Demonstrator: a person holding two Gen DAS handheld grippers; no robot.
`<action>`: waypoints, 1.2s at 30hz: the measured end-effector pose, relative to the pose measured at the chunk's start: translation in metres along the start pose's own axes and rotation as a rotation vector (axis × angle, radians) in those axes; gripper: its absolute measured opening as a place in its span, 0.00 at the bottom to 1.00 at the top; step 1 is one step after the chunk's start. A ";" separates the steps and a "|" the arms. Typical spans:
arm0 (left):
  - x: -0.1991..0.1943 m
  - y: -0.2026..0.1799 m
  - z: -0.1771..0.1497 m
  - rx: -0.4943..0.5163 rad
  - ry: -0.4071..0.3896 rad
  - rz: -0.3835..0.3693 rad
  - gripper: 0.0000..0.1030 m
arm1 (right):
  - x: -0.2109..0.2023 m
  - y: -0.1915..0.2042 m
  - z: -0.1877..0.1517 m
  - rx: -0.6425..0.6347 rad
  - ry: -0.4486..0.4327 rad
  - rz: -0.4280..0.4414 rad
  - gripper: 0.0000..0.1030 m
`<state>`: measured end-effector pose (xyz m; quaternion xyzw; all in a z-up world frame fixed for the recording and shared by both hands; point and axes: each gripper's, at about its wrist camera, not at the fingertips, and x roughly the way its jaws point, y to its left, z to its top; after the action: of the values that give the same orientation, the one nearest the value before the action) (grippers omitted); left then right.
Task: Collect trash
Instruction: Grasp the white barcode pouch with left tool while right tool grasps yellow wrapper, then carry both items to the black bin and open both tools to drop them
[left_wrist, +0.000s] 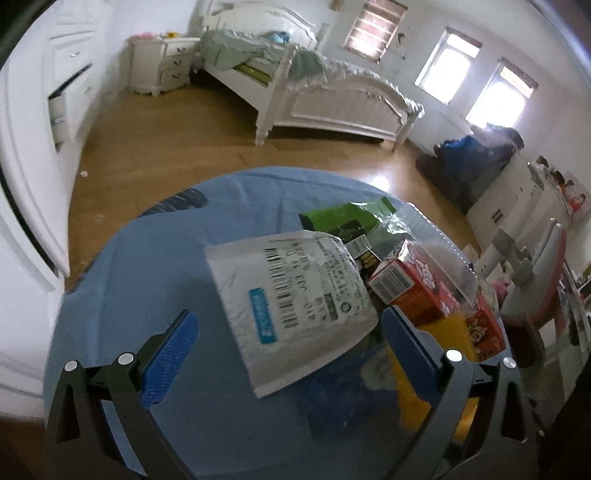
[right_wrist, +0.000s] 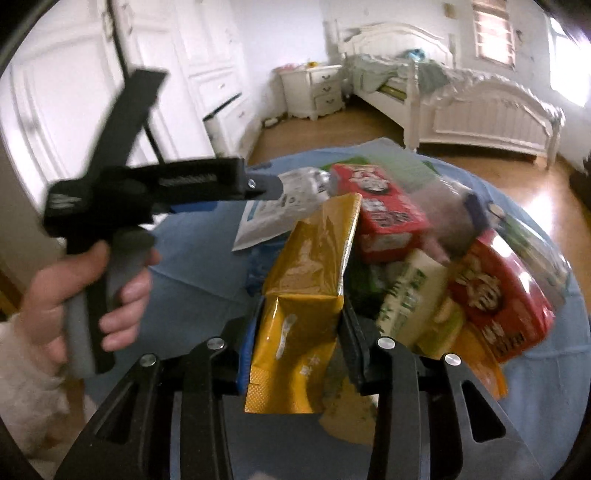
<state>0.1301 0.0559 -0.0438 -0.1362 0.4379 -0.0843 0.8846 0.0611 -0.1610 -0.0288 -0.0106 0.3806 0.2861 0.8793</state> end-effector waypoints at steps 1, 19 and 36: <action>0.005 0.000 0.005 0.000 0.017 -0.002 0.95 | -0.009 -0.003 -0.002 0.016 -0.018 0.011 0.38; 0.001 -0.004 0.010 -0.004 -0.094 0.066 0.71 | -0.046 -0.010 -0.029 0.030 -0.088 0.038 0.38; -0.030 -0.223 -0.023 0.248 -0.078 -0.296 0.71 | -0.157 -0.151 -0.073 0.298 -0.323 -0.143 0.38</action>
<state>0.0867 -0.1511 0.0353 -0.0923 0.3648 -0.2615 0.8888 0.0042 -0.3825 -0.0047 0.1383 0.2712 0.1618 0.9387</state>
